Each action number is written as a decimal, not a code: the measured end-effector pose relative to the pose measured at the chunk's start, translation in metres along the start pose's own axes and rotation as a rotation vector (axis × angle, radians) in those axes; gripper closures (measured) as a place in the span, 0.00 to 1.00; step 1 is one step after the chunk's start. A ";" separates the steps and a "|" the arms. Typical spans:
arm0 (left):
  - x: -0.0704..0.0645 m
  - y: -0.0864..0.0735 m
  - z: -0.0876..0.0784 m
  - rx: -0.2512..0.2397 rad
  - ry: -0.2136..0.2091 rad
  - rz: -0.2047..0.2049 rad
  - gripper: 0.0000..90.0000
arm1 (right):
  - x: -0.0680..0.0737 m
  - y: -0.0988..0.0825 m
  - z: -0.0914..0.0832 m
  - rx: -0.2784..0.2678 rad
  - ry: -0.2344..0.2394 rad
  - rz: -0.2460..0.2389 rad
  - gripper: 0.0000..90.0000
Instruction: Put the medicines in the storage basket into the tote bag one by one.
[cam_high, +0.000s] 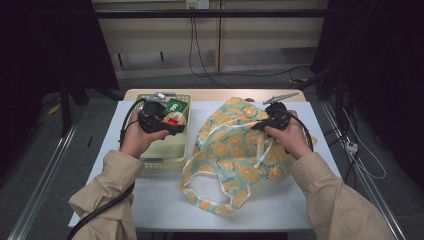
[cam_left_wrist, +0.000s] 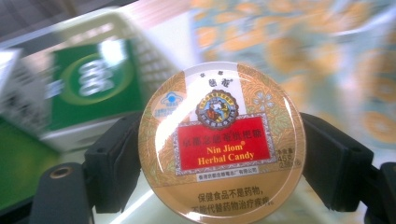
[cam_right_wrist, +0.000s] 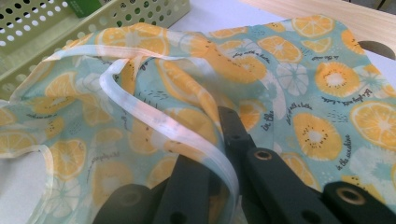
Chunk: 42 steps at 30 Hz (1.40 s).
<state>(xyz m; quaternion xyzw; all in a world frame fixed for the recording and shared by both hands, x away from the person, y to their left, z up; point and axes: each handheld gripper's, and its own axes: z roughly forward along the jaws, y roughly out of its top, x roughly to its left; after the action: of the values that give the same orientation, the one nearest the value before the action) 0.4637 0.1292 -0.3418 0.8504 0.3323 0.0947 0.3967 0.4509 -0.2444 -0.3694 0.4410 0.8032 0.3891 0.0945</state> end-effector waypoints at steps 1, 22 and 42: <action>-0.007 0.002 0.000 -0.001 -0.018 0.005 0.23 | 0.001 0.000 0.001 0.000 0.001 -0.003 1.00; -0.094 0.015 0.031 -0.047 -0.210 0.123 0.23 | 0.004 0.003 0.004 -0.001 0.003 -0.008 1.00; -0.116 0.006 0.078 -0.050 -0.238 0.109 0.23 | 0.005 0.003 0.000 -0.012 0.013 -0.012 1.00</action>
<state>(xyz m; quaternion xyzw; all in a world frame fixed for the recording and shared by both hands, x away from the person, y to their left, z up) 0.4117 0.0049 -0.3773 0.8622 0.2339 0.0230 0.4487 0.4504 -0.2396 -0.3663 0.4332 0.8041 0.3963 0.0941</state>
